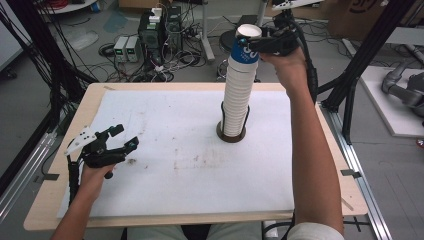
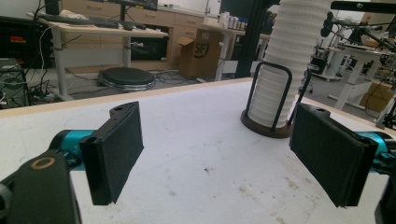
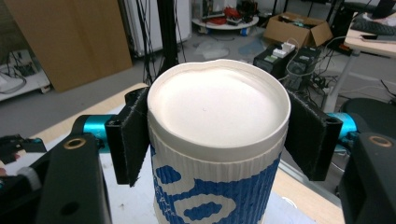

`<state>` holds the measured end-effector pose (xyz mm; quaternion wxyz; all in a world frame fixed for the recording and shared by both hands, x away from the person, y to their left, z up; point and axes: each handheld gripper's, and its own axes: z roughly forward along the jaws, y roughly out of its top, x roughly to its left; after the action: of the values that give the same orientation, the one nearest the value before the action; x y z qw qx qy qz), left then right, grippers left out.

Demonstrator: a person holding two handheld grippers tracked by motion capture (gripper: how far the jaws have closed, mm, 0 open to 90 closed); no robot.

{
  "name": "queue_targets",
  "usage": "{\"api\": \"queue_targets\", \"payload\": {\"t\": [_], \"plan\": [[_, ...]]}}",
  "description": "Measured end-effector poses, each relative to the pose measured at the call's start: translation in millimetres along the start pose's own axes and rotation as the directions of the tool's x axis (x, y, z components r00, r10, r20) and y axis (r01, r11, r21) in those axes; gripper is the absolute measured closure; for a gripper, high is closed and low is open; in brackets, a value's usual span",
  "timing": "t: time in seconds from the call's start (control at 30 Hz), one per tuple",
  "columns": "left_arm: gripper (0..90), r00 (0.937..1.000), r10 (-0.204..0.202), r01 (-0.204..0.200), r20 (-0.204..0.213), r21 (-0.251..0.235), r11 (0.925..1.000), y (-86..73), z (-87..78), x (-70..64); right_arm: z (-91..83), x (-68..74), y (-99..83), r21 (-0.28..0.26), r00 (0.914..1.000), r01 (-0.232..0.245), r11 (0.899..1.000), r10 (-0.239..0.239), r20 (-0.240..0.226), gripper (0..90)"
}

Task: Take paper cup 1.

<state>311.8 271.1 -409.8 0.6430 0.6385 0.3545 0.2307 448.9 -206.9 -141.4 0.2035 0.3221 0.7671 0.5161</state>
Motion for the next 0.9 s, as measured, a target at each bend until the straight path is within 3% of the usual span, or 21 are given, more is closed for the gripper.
{"api": "queue_targets", "payload": {"t": [0.23,0.27,0.5,0.57,0.6,0.77,0.9], "plan": [[17.3,1.0,-0.003,0.003,0.002,-0.002,1.0,0.4,-0.9,0.2,-16.9,-0.7,10.4,-0.09,0.9999,-0.004,0.996,0.005,0.011,30.8],[17.2,1.0,-0.004,0.004,0.003,-0.002,1.0,0.4,-0.9,0.2,-25.6,1.5,15.3,-0.12,0.9998,0.002,0.993,0.001,0.022,30.8],[17.2,1.0,-0.003,0.003,0.009,-0.002,1.0,0.5,-0.6,0.0,-50.6,6.6,22.5,-0.202,0.9987,0.034,0.979,-0.025,0.045,31.1],[17.3,0.9999,-0.005,0.005,0.01,-0.003,1.0,0.4,-0.4,-0.1,-54.3,6.8,22.9,-0.209,0.9989,0.031,0.977,-0.022,0.042,31.1],[17.2,0.9999,-0.006,0.006,0.011,-0.004,1.0,0.4,-0.4,-0.1,-62.6,7.6,23.6,-0.237,0.9993,0.027,0.971,-0.02,0.032,31.2],[17.2,0.9998,-0.011,0.011,0.014,-0.006,0.9999,0.6,-1.0,0.4,-79.5,14.9,19.2,-0.237,0.9975,0.06,0.97,-0.049,0.052,31.2],[17.2,0.9994,-0.011,0.011,0.031,-0.007,0.9999,0.3,-0.2,-0.7,-92.5,22.1,4.9,-0.229,0.9957,0.084,0.97,-0.072,0.058,31.2]]}}
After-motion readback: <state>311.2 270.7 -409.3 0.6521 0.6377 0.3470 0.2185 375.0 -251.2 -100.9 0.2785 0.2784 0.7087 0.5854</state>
